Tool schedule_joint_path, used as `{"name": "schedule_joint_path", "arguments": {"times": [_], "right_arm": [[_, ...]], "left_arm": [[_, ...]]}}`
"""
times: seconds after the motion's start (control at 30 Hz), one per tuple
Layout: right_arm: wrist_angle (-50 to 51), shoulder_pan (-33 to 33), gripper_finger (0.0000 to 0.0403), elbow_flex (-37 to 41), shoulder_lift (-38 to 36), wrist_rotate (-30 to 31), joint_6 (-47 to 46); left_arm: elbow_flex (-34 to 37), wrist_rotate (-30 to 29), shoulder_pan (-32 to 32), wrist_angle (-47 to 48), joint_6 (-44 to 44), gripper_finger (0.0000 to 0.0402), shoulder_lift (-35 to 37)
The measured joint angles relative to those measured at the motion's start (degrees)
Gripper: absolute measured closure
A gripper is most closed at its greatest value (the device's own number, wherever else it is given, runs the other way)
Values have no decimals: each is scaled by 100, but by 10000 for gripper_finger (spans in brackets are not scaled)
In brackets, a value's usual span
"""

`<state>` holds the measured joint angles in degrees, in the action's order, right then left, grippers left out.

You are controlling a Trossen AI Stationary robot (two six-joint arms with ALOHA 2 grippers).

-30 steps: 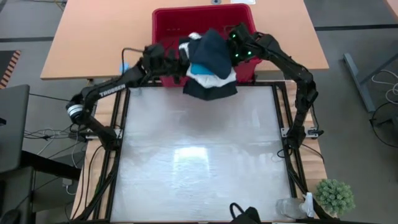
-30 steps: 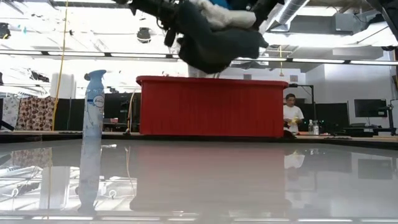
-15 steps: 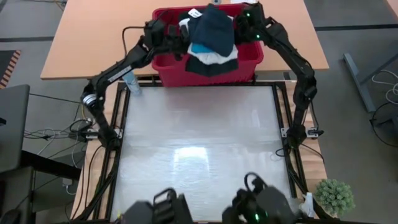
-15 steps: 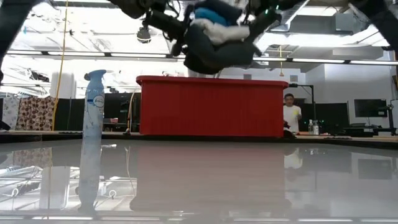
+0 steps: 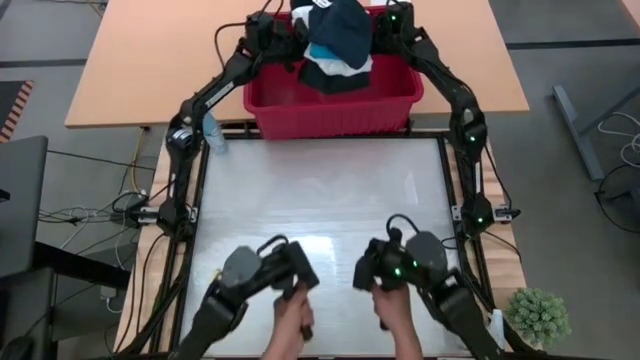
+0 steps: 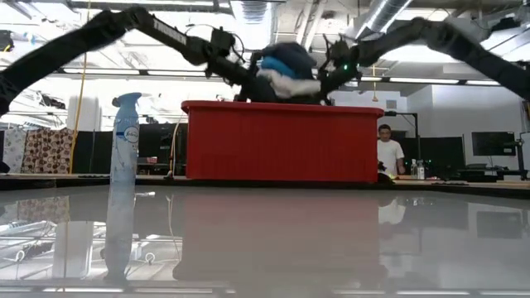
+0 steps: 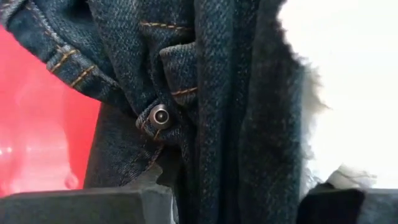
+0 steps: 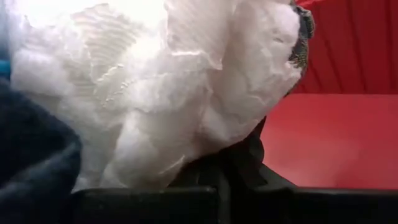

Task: Fold Laundry from Bin
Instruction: Put the stacked clothes into the red bin

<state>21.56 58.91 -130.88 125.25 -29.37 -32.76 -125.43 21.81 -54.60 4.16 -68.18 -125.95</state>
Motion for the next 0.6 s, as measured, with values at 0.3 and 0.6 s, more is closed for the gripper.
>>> {"name": "schedule_joint_path", "arguments": {"times": [0.3,0.6], "right_arm": [[-173,258,374,-401,1121,-207,19],[1554,248,374,-373,1260,-166,1095]], "left_arm": [[-618,-207,-155,203,36,289,-1158],[-621,-168,-17,1516,475,289,-1403]]}}
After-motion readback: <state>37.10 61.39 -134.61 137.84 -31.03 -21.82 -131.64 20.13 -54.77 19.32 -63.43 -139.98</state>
